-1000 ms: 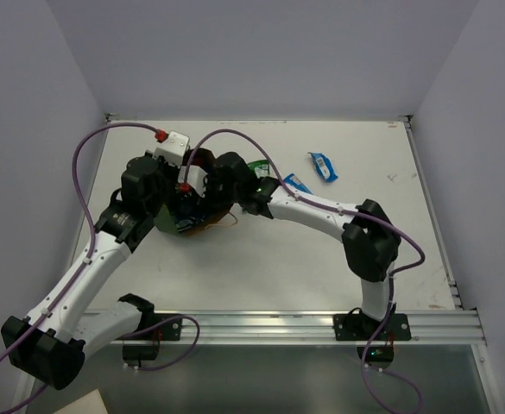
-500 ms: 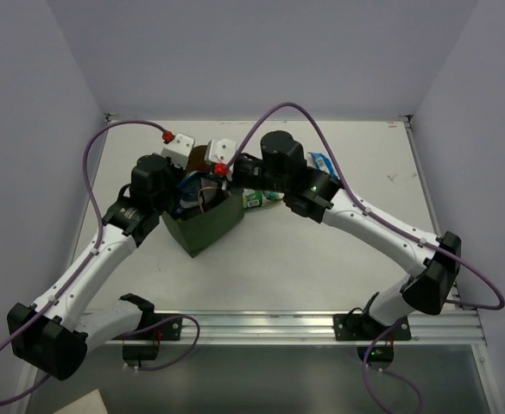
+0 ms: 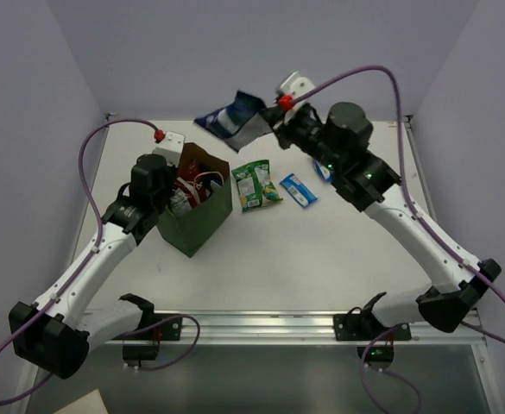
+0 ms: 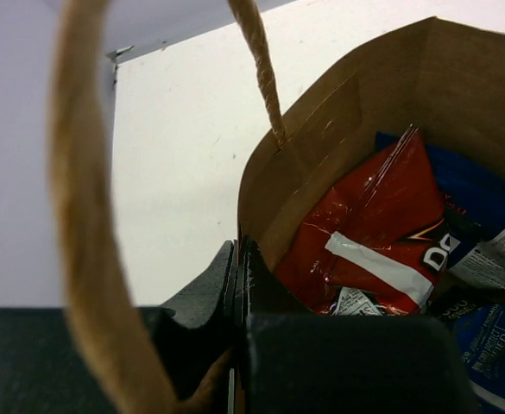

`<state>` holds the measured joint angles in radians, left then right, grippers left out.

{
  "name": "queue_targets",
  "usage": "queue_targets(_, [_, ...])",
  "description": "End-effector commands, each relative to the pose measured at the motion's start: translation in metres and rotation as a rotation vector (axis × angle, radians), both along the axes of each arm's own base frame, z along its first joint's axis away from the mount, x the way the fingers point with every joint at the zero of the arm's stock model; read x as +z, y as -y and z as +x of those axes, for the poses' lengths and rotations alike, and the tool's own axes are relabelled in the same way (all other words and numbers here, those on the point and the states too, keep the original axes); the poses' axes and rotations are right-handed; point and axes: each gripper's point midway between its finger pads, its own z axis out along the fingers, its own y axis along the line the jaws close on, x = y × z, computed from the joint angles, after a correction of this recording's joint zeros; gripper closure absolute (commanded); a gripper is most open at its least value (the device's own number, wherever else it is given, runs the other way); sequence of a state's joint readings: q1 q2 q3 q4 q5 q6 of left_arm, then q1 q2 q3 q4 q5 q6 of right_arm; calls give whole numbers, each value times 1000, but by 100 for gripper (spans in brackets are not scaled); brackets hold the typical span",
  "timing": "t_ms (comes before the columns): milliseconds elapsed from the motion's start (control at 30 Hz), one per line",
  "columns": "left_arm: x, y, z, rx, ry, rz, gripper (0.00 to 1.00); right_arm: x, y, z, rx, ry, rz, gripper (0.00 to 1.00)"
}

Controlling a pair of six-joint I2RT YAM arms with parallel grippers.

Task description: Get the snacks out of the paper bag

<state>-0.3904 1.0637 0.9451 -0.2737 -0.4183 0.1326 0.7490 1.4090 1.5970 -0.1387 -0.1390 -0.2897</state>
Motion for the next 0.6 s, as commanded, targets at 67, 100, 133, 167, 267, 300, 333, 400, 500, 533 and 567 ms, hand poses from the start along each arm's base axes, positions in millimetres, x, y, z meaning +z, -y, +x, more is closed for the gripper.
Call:
queue_targets(67, [44,-22,9,136,130,-20,100,-3,144,35,-543,-128,198,100])
queue_targets(100, [44,-23,9,138,131,-16,100,-18,164,38,-605,-171,212,100])
queue_targets(133, [46,-23,9,137,137,-11,100,-56,171,37,-635,-246,179,100])
queue_targets(167, [46,-23,9,136,138,-6,100,-64,177,30,-647,-291,233,100])
queue_targets(267, [47,-22,11,117,145,20,100,-136,176,15,-648,-451,176,100])
queue_targets(300, [47,-23,11,113,148,27,100,-150,174,7,-630,-497,177,100])
queue_targets(333, [50,-22,11,105,161,35,100,-168,167,0,-597,-555,167,100])
queue_targets(400, [50,-22,10,94,172,43,100,-205,143,-24,-467,-708,171,100])
queue_targets(500, [62,-19,10,69,213,38,100,-239,121,-52,-330,-865,203,100])
queue_targets(533, [65,-17,11,55,224,38,100,-241,119,-54,-319,-872,222,100])
queue_targets(567, [67,-17,11,49,228,40,100,-257,121,-57,-334,-909,218,100])
